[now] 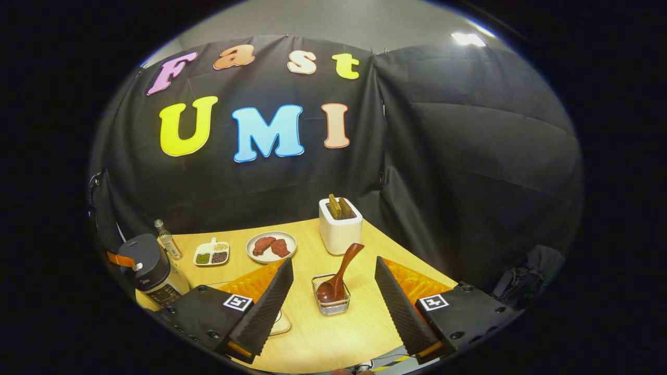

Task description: Close the left gripper, press the button to open the rice cooker; take a wooden spoon from the chopstick holder with the right hand, scoop a spoonful of rice and pour it into the rice cooker, then put the wooden spoon back into the chopstick holder.

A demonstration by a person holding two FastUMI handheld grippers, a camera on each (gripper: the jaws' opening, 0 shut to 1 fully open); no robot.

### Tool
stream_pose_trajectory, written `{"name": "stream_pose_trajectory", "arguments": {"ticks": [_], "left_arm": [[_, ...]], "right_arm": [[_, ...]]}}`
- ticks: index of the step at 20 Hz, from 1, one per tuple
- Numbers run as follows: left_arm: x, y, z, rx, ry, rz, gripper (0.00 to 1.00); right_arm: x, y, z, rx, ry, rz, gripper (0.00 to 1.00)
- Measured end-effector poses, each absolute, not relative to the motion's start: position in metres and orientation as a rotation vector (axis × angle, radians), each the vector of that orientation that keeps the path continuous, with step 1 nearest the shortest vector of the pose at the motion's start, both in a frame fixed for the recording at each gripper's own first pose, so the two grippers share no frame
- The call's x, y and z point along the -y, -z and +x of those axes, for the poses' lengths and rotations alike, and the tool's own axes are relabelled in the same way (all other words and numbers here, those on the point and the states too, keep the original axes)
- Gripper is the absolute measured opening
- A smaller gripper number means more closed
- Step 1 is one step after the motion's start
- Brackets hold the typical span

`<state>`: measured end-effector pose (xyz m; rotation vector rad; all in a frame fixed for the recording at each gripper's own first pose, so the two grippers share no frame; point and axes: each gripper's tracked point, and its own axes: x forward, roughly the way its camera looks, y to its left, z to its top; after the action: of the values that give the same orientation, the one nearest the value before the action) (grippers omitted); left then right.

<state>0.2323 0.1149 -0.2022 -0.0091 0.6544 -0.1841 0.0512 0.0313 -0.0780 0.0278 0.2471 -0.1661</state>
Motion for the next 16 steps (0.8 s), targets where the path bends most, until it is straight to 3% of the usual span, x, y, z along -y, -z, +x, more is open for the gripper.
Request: {"name": "stream_pose_trajectory", "arguments": {"ticks": [9, 16], "left_arm": [[-0.11, 0.213, 0.226, -0.727, 0.226, 0.034, 0.02], [-0.108, 0.213, 0.224, -0.689, 0.227, 0.079, 0.02]], "right_arm": [[-0.05, 0.089, 0.045, -0.268, 0.149, 0.027, 1.0], [-0.055, 0.088, 0.047, -0.273, 0.108, -0.005, 1.0]]}}
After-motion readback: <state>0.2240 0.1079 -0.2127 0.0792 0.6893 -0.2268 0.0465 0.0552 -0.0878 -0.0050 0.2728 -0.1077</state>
